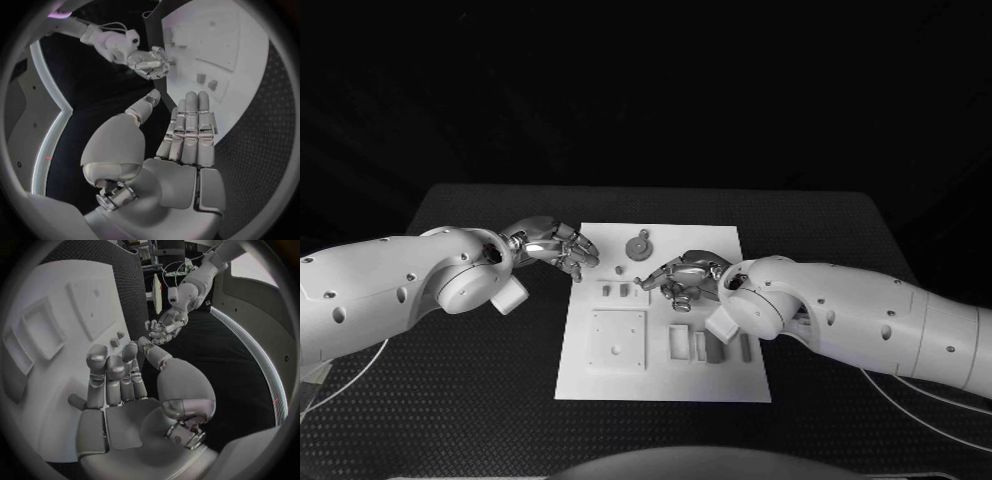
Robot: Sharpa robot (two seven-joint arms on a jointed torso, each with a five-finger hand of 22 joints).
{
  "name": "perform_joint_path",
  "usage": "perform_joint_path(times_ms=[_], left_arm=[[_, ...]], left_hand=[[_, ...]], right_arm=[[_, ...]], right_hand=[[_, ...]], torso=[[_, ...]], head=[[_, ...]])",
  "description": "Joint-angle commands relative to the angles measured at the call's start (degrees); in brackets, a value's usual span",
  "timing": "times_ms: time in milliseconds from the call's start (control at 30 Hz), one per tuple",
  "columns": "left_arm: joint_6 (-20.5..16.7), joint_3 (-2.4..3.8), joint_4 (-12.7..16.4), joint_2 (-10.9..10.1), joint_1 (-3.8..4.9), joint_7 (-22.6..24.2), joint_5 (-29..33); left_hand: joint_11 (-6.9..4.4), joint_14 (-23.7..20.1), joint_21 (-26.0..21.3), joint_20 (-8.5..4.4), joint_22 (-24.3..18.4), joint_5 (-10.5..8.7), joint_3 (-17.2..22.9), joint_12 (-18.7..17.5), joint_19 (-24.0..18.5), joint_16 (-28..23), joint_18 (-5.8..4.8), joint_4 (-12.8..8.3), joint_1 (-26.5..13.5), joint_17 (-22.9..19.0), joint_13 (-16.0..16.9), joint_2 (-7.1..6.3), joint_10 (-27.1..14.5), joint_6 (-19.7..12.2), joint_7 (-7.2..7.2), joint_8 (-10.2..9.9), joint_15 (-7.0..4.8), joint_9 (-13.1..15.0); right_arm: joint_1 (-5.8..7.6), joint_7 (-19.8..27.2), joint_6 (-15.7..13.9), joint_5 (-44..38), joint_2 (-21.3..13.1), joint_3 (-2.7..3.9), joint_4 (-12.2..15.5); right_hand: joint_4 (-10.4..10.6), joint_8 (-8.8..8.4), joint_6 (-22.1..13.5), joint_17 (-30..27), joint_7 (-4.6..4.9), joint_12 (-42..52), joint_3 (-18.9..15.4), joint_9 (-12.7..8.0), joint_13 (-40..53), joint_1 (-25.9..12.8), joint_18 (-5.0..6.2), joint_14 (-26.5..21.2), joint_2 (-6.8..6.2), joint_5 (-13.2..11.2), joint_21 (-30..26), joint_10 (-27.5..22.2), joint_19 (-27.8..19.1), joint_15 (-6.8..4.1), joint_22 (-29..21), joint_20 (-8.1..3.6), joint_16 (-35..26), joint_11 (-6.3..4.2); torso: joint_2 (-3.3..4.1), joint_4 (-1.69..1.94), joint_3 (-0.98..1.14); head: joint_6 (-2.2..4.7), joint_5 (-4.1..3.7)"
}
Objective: Assemble the parts on the task board
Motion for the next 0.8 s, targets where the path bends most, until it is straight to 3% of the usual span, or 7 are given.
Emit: perform_joint_path(times_ms=[33, 233, 533, 800], left_arm=[[2.6, 0.03, -0.2, 0.4, 0.10, 0.8, 15.6], [4.0, -0.02, -1.0, 1.9, 0.07, -3.6, 15.6], [9.0, -0.03, -1.4, 2.7, 0.06, -6.6, 14.0], [11.3, -0.05, -1.1, 3.2, 0.05, -8.3, 12.6]], left_hand=[[0.17, 0.3, 0.0, 0.04, -0.2, -0.57, -0.4, 0.0, 0.1, -0.2, -0.14, 0.8, -1.3, 0.0, -0.5, 0.08, -0.7, -0.7, 0.25, -0.5, 0.12, -0.3], [0.06, 1.3, 0.1, -0.10, -0.6, -0.63, -1.2, 0.1, 0.9, 0.0, 0.41, 2.1, -3.4, 0.2, -1.4, 0.03, 0.3, 0.5, 1.60, 0.0, -0.09, -0.5], [0.60, 1.3, 0.0, 0.29, -1.1, -0.64, -1.7, 0.0, 0.9, -0.4, 0.72, 3.6, -5.5, 0.2, -3.5, 0.24, -1.3, 1.2, 1.52, 0.0, 0.37, -0.9], [0.17, 1.5, 0.0, 0.21, -1.4, -0.63, -2.4, 0.5, 1.0, -0.5, 0.93, 5.0, -7.7, 0.4, -4.3, 0.13, 0.3, 1.7, 1.33, 0.0, 0.02, -1.2]], right_arm=[[-0.05, 1.1, 1.6, -0.7, -0.2, 0.02, 0.5], [-0.05, 1.3, 2.1, -0.9, -0.6, 0.05, 2.5], [-0.05, 1.4, 2.1, -1.3, -1.3, 0.35, 4.5], [-0.05, 1.8, 2.5, -1.2, -1.2, 0.40, 5.0]], right_hand=[[-0.1, 0.10, 1.3, 0.0, 0.78, -0.3, -0.2, 0.1, -0.1, 0.0, 4.11, 0.0, -0.25, -0.1, 0.2, 0.3, 0.3, -0.37, 1.0, -0.04, 0.1, 0.02], [-0.1, 0.08, 1.3, 0.0, 0.78, -0.4, -0.3, 0.1, -0.1, 0.0, 4.11, 0.0, -0.21, -0.1, 0.2, 0.3, 0.3, -0.39, 1.0, -0.06, 0.1, 0.02], [-0.1, 0.05, 1.2, 0.0, 0.78, -0.4, -0.3, 0.1, -0.1, 0.1, 4.11, 0.0, -0.18, -0.1, 0.2, 0.3, 0.3, -0.43, 1.0, -0.10, 0.1, 0.01], [-0.1, 0.03, 1.2, 0.1, 0.78, -0.4, -0.3, 0.1, -0.1, 0.1, 4.11, 0.0, -0.19, -0.1, 0.2, 0.3, 0.3, -0.45, 1.0, -0.13, 0.0, 0.01]], torso=[[0.01, -0.01, -0.04], [0.02, -0.02, 0.00], [-0.01, -0.10, -0.05], [0.00, 0.00, -0.07]], head=[[0.14, 0.06], [0.07, 0.25], [-0.03, 0.12], [0.00, 0.06]])
